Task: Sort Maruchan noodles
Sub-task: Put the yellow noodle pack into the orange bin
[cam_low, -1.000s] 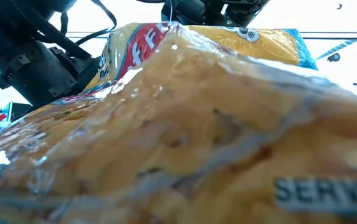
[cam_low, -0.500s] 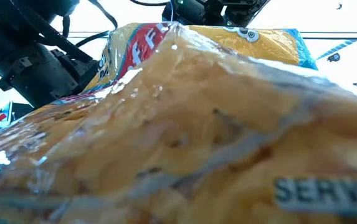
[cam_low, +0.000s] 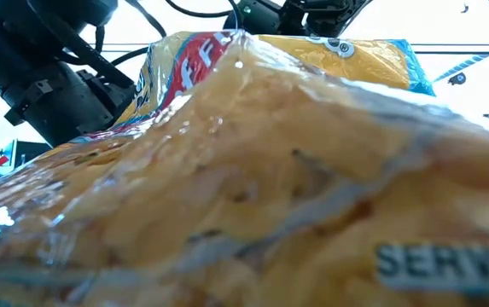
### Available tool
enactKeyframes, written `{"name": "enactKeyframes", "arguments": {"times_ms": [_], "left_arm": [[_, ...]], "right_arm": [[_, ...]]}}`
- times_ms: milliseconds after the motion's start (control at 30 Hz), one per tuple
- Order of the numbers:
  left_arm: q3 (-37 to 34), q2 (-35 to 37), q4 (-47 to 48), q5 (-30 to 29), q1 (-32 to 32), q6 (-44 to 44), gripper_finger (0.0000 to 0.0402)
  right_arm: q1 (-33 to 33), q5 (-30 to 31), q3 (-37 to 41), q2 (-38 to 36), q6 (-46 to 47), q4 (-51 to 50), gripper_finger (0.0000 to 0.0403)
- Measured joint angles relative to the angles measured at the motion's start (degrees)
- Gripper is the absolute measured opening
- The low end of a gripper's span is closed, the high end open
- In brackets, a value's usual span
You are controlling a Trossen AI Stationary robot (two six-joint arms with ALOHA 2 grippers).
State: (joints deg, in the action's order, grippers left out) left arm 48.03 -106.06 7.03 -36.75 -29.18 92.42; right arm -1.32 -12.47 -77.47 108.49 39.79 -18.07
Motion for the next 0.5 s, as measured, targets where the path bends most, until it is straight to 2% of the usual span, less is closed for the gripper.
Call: {"name": "enactKeyframes", "arguments": {"times_ms": [167,500], "left_arm": [[0.0,-0.7,-0.3,0.5,1.0,-0.3,0.0078],[0.0,-1.4,-1.6,1.2,1.7,-0.4,0.0078]], "right_arm": [[0.0,0.0,0.0,0.0,0.0,0.1,0.0192],[0.0,0.0,0.0,0.1,-0.3,-6.0,0.0192]]}}
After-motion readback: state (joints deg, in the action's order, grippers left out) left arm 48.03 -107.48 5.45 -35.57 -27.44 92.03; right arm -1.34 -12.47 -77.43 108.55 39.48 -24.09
